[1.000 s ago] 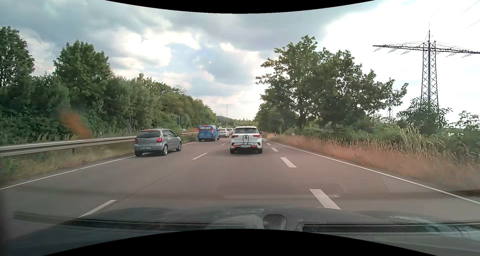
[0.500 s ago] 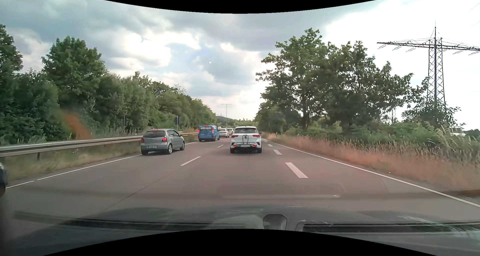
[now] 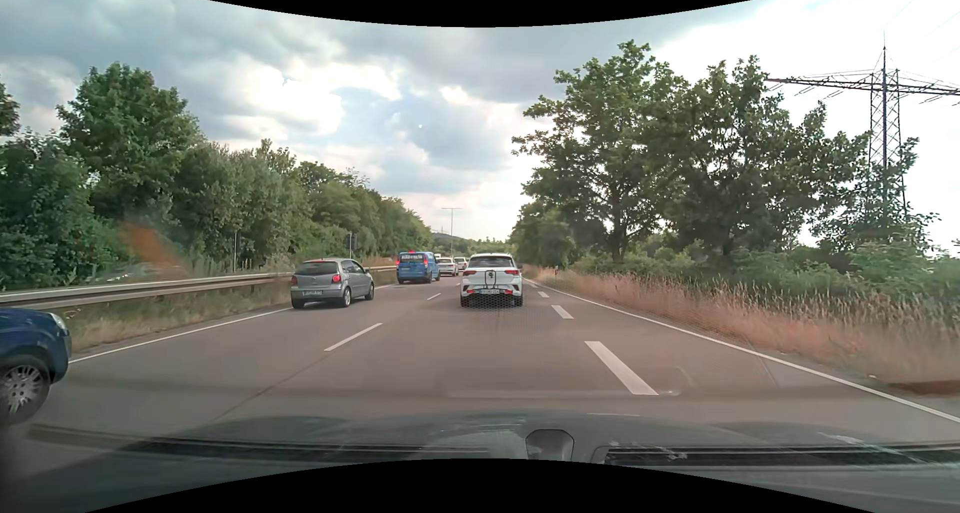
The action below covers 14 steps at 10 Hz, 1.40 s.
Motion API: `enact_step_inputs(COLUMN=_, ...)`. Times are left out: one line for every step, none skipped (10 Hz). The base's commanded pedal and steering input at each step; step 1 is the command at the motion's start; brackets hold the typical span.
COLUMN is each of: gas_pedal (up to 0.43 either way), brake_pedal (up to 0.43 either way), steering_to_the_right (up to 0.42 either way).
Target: Follow the waypoints while adhering to traffic rules and regulations
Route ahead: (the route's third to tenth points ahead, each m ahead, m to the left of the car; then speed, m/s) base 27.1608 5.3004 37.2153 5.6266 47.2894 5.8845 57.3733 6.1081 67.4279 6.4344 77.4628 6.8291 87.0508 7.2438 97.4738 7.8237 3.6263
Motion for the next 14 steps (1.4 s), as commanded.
enact_step_inputs(gas_pedal=0.039, brake_pedal=0.0, steering_to_the_right=-0.001)
enact_step_inputs(gas_pedal=0.039, brake_pedal=0.0, steering_to_the_right=-0.003)
enact_step_inputs(gas_pedal=0.039, brake_pedal=0.0, steering_to_the_right=-0.004)
enact_step_inputs(gas_pedal=0.039, brake_pedal=0.0, steering_to_the_right=-0.004)
enact_step_inputs(gas_pedal=0.039, brake_pedal=0.0, steering_to_the_right=-0.004)
enact_step_inputs(gas_pedal=0.039, brake_pedal=0.0, steering_to_the_right=-0.005)
enact_step_inputs(gas_pedal=0.039, brake_pedal=0.0, steering_to_the_right=-0.006)
enact_step_inputs(gas_pedal=0.039, brake_pedal=0.0, steering_to_the_right=-0.008)
enact_step_inputs(gas_pedal=0.039, brake_pedal=0.0, steering_to_the_right=-0.008)
enact_step_inputs(gas_pedal=0.028, brake_pedal=0.0, steering_to_the_right=-0.008)
enact_step_inputs(gas_pedal=0.028, brake_pedal=0.0, steering_to_the_right=-0.008)
enact_step_inputs(gas_pedal=0.02, brake_pedal=0.0, steering_to_the_right=-0.008)
enact_step_inputs(gas_pedal=0.02, brake_pedal=0.0, steering_to_the_right=-0.008)
enact_step_inputs(gas_pedal=0.02, brake_pedal=0.0, steering_to_the_right=-0.006)
